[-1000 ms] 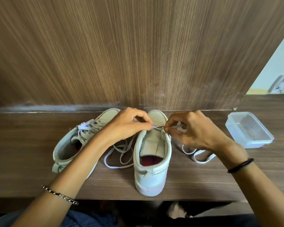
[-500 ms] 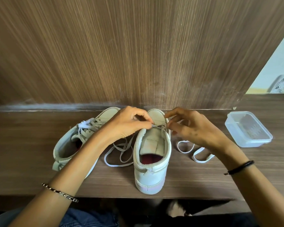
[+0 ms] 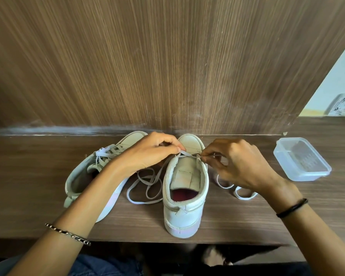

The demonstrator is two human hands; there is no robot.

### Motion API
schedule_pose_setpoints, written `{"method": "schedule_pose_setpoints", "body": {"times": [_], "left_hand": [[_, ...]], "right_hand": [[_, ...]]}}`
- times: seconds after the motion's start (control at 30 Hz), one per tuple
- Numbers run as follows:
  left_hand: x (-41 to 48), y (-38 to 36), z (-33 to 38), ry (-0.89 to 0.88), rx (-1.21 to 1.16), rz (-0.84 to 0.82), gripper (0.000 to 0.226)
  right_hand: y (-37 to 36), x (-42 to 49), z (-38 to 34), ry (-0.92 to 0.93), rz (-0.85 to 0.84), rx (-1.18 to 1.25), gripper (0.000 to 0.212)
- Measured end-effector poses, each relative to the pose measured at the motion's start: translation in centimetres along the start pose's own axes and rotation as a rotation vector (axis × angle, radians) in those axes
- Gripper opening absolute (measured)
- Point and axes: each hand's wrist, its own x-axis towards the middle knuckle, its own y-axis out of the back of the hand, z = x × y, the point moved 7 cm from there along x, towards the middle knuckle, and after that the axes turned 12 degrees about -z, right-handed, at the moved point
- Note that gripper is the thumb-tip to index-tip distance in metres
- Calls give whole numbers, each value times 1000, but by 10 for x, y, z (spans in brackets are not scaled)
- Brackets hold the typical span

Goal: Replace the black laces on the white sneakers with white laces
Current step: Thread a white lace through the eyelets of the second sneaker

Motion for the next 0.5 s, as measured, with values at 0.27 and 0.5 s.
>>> {"method": "schedule_pose_setpoints", "body": {"times": [0.27,0.5], "left_hand": [[0,0,-1,17,-6,9,22],[-2,5,-20,120,-24,6,19]], "right_hand": [[-40,-1,10,-599,-310,1087,28],[-43,-4,10,-605,-317,1076,28]]}}
